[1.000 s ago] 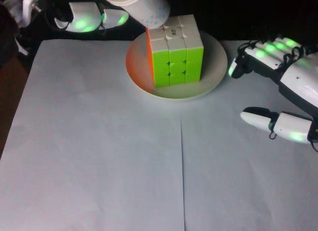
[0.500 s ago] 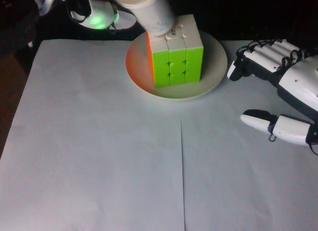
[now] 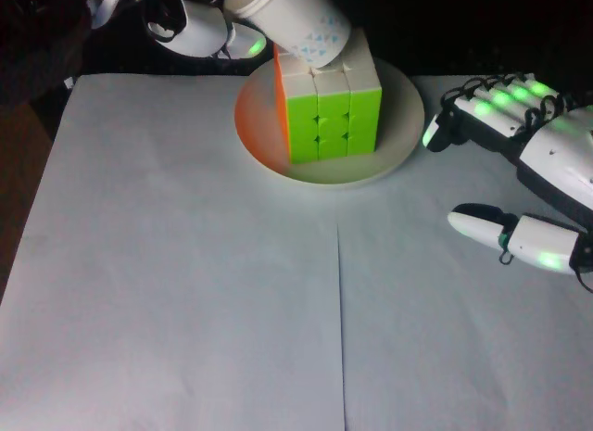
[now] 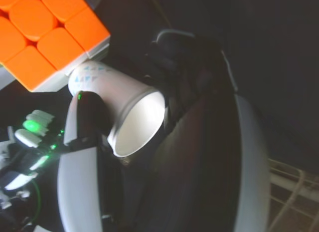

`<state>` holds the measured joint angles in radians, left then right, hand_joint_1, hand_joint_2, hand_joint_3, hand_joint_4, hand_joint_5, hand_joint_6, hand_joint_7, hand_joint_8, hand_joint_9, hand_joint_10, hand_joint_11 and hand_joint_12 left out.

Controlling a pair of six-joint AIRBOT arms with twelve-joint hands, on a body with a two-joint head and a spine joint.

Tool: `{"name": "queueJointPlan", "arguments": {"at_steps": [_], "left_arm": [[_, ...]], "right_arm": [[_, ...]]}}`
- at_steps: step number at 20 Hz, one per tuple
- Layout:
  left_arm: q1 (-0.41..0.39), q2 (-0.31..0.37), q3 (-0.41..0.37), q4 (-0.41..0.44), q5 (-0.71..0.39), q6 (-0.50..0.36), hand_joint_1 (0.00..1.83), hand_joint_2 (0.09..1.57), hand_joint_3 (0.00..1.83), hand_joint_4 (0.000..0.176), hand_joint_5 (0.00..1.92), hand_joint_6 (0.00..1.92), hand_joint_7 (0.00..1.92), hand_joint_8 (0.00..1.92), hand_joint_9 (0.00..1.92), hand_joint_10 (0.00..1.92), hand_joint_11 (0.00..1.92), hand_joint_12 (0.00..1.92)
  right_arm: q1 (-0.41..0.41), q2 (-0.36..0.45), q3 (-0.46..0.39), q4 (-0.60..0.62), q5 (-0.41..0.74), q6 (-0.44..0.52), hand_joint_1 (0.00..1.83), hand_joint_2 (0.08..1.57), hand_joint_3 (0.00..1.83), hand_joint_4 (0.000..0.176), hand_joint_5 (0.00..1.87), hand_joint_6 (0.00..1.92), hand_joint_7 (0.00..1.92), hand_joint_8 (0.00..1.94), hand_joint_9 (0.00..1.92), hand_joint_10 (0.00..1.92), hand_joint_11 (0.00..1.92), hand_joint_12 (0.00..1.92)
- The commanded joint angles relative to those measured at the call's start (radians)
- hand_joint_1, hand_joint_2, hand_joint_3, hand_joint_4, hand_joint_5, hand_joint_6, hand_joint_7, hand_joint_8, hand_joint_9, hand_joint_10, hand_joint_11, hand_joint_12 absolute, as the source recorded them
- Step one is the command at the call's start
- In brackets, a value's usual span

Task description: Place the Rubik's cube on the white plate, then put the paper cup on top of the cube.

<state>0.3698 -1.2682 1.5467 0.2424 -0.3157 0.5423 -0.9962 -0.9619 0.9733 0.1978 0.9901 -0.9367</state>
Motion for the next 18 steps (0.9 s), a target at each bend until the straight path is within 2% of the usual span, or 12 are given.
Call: {"name": "queueJointPlan", "arguments": {"at_steps": [1, 2, 3, 5, 7, 8, 11, 12, 13, 16, 17, 18], "left_arm": [[-0.022, 0.008, -0.001, -0.006, -0.104, 0.002, 1.09, 1.26, 0.0, 0.001, 0.27, 1.57, 0.26, 1.26, 0.15, 1.47, 0.04, 1.92], [-0.032, 0.013, -0.003, 0.004, -0.102, 0.002, 0.92, 1.35, 0.0, 0.0, 0.55, 1.62, 0.24, 1.28, 0.14, 1.47, 0.05, 1.92], [-0.046, 0.017, -0.004, 0.019, -0.095, 0.002, 0.92, 1.35, 0.0, 0.0, 0.57, 1.61, 0.27, 1.3, 0.18, 1.5, 0.1, 1.92], [-0.071, 0.018, -0.004, 0.054, -0.075, 0.002, 0.91, 1.36, 0.0, 0.0, 0.55, 1.64, 0.28, 1.31, 0.19, 1.5, 0.1, 1.92], [-0.087, 0.018, -0.004, 0.076, -0.061, 0.002, 0.94, 1.34, 0.0, 0.0, 0.57, 1.61, 0.29, 1.31, 0.2, 1.5, 0.12, 1.92], [-0.097, 0.017, -0.005, 0.096, -0.045, 0.002, 1.04, 1.25, 0.0, 0.0, 0.35, 1.49, 0.3, 1.22, 0.2, 1.43, 0.09, 1.92], [-0.104, 0.015, -0.005, 0.126, -0.019, 0.002, 0.92, 1.36, 0.0, 0.0, 0.55, 1.64, 0.32, 1.14, 0.22, 1.36, 0.09, 1.88], [-0.105, 0.015, -0.006, 0.134, -0.011, 0.002, 1.03, 1.24, 0.0, 0.0, 0.31, 1.39, 0.37, 1.04, 0.27, 1.3, 0.14, 1.85], [-0.106, 0.015, -0.007, 0.142, -0.003, 0.002, 0.92, 1.34, 0.0, 0.0, 0.56, 1.6, 0.38, 1.08, 0.28, 1.36, 0.17, 1.88], [-0.108, 0.016, -0.009, 0.167, 0.024, 0.002, 0.91, 1.34, 0.0, 0.0, 0.58, 1.6, 0.35, 1.31, 0.3, 1.53, 0.26, 1.92], [-0.111, 0.014, -0.01, 0.187, 0.04, 0.002, 0.9, 1.35, 0.0, 0.0, 0.56, 1.63, 0.36, 1.35, 0.34, 1.56, 0.31, 1.92], [-0.115, 0.012, -0.01, 0.201, 0.051, 0.002, 0.92, 1.35, 0.0, 0.0, 0.56, 1.63, 0.38, 1.39, 0.36, 1.6, 0.34, 1.92]], "right_arm": [[0.006, -0.002, 0.003, -0.005, 0.125, 0.005, 0.75, 1.27, 0.0, 0.012, 0.0, 1.25, 0.0, 1.45, 0.0, 1.52, 0.0, 1.64], [0.006, -0.003, 0.003, -0.005, 0.125, 0.005, 0.77, 1.28, 0.0, 0.011, 0.0, 1.25, 0.0, 1.44, 0.0, 1.5, 0.0, 1.55], [0.005, -0.003, 0.003, -0.004, 0.125, 0.005, 0.79, 1.28, 0.0, 0.005, 0.0, 1.26, 0.0, 1.46, 0.0, 1.52, 0.0, 1.59], [0.004, -0.004, 0.003, -0.004, 0.125, 0.005, 0.8, 1.27, 0.0, 0.0, 0.0, 1.3, 0.0, 1.44, 0.01, 1.58, 0.0, 1.77], [0.003, -0.004, 0.003, -0.003, 0.125, 0.005, 0.77, 1.28, 0.0, 0.002, 0.0, 1.33, 0.0, 1.44, 0.05, 1.57, 0.0, 1.75], [0.003, -0.005, 0.004, -0.003, 0.125, 0.005, 0.77, 1.28, 0.0, 0.002, 0.0, 1.33, 0.0, 1.43, 0.05, 1.59, 0.0, 1.79], [0.003, -0.007, 0.005, -0.002, 0.124, 0.005, 0.8, 1.28, 0.0, 0.014, 0.0, 1.4, 0.0, 1.44, 0.01, 1.53, 0.0, 1.64], [0.003, -0.007, 0.005, -0.001, 0.124, 0.005, 0.8, 1.28, 0.0, 0.013, 0.0, 1.39, 0.0, 1.45, 0.02, 1.54, 0.0, 1.65], [0.003, -0.007, 0.005, -0.001, 0.124, 0.005, 0.8, 1.28, 0.0, 0.016, 0.0, 1.35, 0.0, 1.43, 0.0, 1.53, 0.0, 1.64], [0.003, -0.008, 0.005, 0.002, 0.124, 0.005, 0.78, 1.29, 0.0, 0.012, 0.0, 1.28, 0.0, 1.4, 0.0, 1.48, 0.0, 1.55], [0.003, -0.008, 0.006, 0.003, 0.124, 0.005, 0.78, 1.3, 0.01, 0.015, 0.0, 1.34, 0.0, 1.44, 0.0, 1.53, 0.0, 1.72], [0.003, -0.008, 0.006, 0.003, 0.124, 0.005, 0.77, 1.3, 0.0, 0.012, 0.0, 1.37, 0.0, 1.45, 0.01, 1.52, 0.0, 1.71]]}}
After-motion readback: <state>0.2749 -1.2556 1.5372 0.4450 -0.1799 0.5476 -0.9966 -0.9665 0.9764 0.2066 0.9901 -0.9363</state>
